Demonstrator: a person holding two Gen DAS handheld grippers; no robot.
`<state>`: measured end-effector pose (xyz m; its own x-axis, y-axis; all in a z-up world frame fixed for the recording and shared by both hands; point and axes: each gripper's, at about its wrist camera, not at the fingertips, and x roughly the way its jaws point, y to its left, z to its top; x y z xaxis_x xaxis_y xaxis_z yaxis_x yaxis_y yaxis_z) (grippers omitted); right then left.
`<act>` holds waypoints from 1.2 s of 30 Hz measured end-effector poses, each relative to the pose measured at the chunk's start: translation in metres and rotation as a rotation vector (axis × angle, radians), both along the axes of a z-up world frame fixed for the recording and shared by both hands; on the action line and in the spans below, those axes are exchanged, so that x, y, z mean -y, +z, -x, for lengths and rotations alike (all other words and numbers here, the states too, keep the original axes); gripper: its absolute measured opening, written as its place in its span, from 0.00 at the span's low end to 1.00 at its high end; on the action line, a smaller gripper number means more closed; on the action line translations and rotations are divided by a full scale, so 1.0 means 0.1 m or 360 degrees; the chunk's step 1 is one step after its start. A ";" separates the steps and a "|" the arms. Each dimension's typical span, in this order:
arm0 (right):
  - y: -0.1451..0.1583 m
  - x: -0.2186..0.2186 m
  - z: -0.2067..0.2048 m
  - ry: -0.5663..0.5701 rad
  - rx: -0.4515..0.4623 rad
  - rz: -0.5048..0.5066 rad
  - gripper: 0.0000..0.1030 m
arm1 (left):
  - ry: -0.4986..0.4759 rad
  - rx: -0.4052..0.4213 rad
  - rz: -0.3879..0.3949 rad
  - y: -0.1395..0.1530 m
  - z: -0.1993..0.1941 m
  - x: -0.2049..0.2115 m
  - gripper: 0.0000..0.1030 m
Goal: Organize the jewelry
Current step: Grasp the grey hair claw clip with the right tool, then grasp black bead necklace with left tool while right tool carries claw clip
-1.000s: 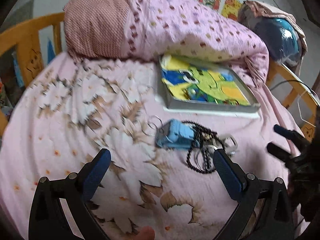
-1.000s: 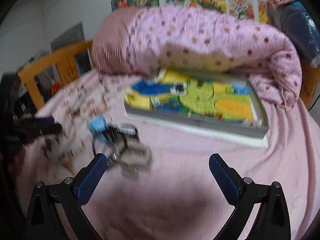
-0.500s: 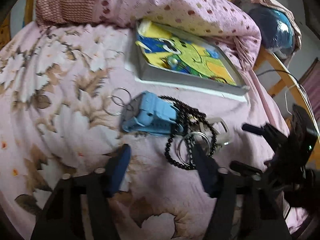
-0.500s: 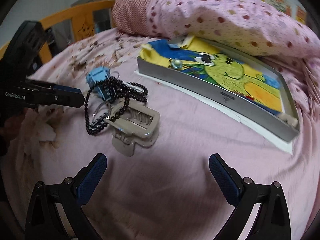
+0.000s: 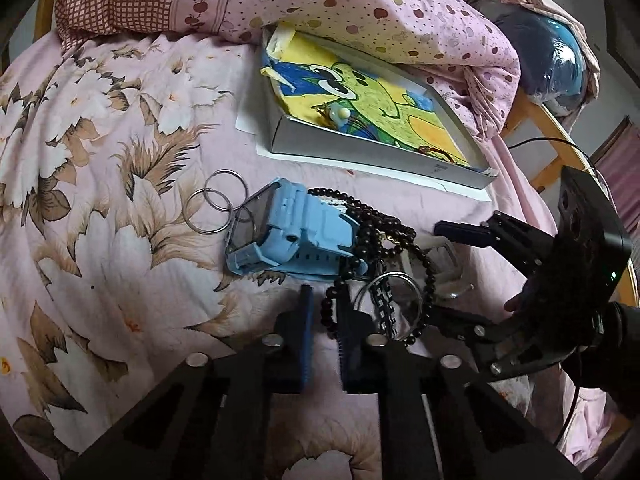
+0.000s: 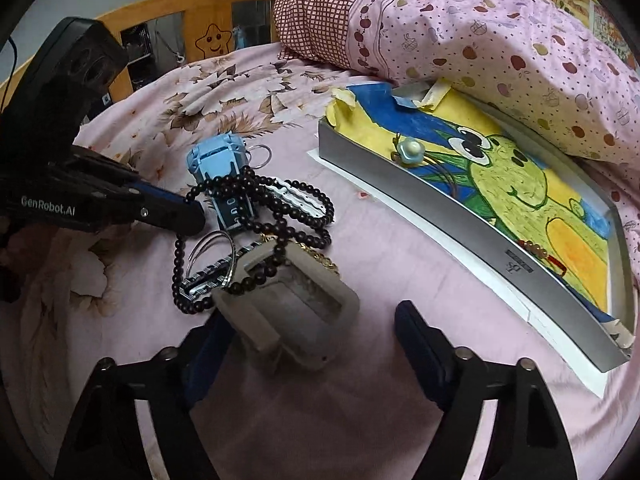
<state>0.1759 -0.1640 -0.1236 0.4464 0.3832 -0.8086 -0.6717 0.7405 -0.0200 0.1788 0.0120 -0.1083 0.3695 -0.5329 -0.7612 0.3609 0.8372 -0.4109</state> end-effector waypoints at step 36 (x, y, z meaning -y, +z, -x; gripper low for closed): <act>0.70 0.76 0.37 -0.0406 0.0221 -0.0382 0.51 | -0.0157 0.0321 0.0135 1.35 0.14 0.65 0.03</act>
<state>0.1385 -0.2396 -0.0540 0.6513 0.4168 -0.6341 -0.4681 0.8784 0.0966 0.1645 -0.0530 0.0267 0.4526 -0.6326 -0.6284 0.5208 0.7596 -0.3895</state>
